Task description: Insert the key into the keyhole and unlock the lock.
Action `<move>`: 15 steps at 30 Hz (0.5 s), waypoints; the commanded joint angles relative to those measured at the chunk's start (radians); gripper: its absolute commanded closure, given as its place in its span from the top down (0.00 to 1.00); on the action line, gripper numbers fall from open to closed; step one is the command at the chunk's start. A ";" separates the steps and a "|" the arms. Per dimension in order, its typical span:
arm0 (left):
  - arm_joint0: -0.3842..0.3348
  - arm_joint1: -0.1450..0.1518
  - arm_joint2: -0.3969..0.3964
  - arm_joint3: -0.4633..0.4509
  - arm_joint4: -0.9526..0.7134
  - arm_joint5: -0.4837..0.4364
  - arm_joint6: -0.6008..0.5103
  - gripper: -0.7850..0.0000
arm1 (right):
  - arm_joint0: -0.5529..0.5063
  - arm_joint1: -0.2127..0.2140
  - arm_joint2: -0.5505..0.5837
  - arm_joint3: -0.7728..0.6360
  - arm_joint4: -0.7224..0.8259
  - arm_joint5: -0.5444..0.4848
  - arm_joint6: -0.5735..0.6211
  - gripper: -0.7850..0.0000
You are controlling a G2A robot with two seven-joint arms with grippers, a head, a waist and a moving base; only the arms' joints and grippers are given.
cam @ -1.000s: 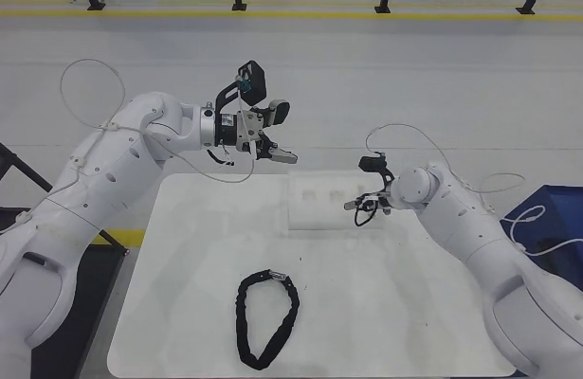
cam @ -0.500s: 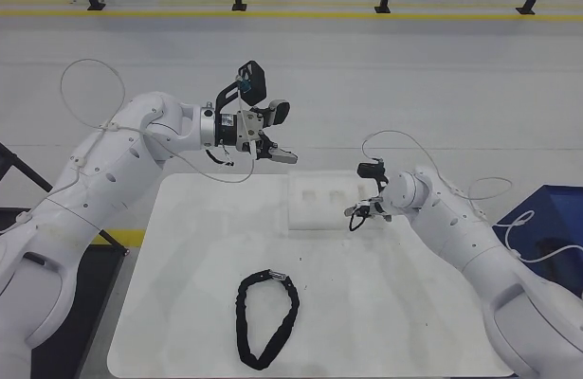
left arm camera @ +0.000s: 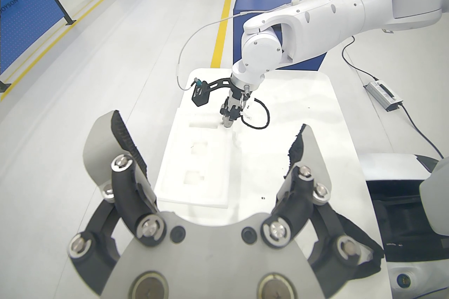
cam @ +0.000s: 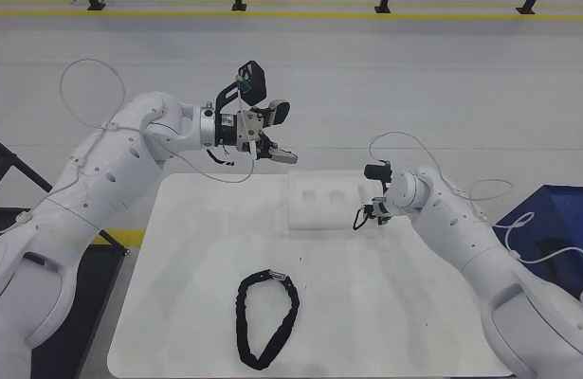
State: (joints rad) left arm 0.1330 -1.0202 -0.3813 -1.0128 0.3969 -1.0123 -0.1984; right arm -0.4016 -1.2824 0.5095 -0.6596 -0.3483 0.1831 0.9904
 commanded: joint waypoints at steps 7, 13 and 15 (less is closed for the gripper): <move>0.000 0.000 0.000 0.000 0.000 0.000 0.000 1.00 | 0.000 -0.026 0.003 0.050 -0.007 0.002 -0.025 0.17; 0.000 0.000 0.000 0.000 0.000 0.000 0.000 1.00 | 0.009 -0.052 -0.002 0.105 -0.013 0.006 -0.029 0.13; 0.000 0.000 0.000 0.000 0.000 0.000 0.000 1.00 | 0.012 -0.062 -0.003 0.123 -0.013 0.006 -0.034 0.11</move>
State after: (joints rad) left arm 0.1330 -1.0202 -0.3813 -1.0128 0.3969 -1.0123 -0.1984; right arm -0.3910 -1.3408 0.5068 -0.5446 -0.3624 0.1899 0.9584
